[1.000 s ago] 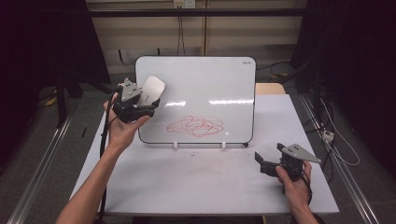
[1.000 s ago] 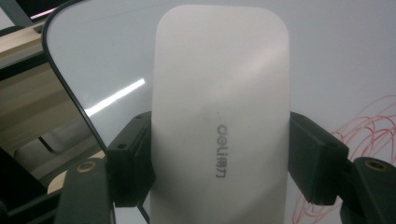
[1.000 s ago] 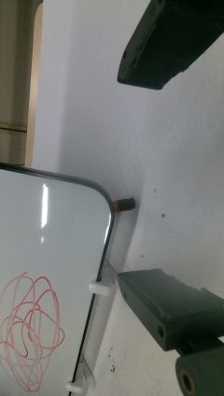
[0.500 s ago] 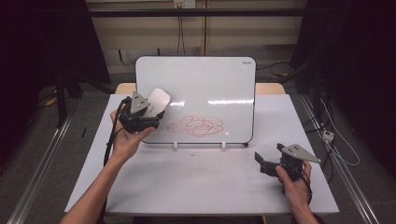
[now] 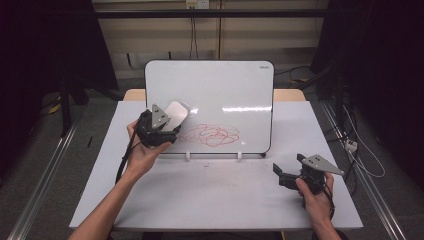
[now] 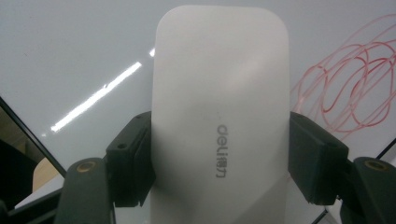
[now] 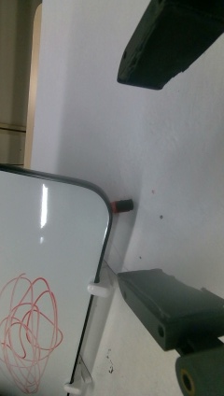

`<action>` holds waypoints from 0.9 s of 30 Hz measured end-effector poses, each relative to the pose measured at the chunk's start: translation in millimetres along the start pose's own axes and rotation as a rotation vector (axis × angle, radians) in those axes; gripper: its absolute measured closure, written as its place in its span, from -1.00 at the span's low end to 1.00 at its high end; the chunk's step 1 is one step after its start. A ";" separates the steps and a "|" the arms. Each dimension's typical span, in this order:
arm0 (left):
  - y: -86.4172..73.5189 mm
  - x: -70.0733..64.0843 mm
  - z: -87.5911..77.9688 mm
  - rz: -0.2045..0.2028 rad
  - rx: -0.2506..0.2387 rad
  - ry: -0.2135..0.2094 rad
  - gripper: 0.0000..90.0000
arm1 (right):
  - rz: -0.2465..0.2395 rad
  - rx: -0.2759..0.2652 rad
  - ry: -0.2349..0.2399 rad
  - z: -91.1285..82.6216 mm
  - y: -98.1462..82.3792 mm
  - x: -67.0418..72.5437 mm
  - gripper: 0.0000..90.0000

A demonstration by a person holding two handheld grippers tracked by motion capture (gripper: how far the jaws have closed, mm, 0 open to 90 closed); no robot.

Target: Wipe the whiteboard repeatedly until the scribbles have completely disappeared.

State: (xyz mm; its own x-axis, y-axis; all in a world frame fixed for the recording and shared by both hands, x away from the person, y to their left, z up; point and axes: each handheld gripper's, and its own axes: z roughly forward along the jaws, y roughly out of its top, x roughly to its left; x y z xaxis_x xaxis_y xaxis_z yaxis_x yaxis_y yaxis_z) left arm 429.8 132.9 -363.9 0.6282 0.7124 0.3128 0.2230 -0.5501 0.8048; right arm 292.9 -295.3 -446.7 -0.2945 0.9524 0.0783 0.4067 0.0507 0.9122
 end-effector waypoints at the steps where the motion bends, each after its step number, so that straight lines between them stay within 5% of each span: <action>1: -0.3 -1.4 1.2 0.007 0.004 0.002 -0.31 | 0.001 0.000 0.000 0.1 0.1 0.2 -0.89; 27: -1.6 -23.5 21.5 0.105 0.061 0.147 -0.32 | -0.001 -0.001 0.004 0.1 0.2 0.2 -0.89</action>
State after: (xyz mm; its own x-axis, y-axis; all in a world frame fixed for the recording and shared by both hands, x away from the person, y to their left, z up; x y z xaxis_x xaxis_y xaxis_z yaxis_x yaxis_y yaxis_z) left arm 430.6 107.7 -383.4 0.5358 0.7031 0.4676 0.2098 -0.6472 0.7328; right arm 293.0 -295.0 -446.5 -0.2981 0.9513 0.0785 0.4052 0.0516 0.9128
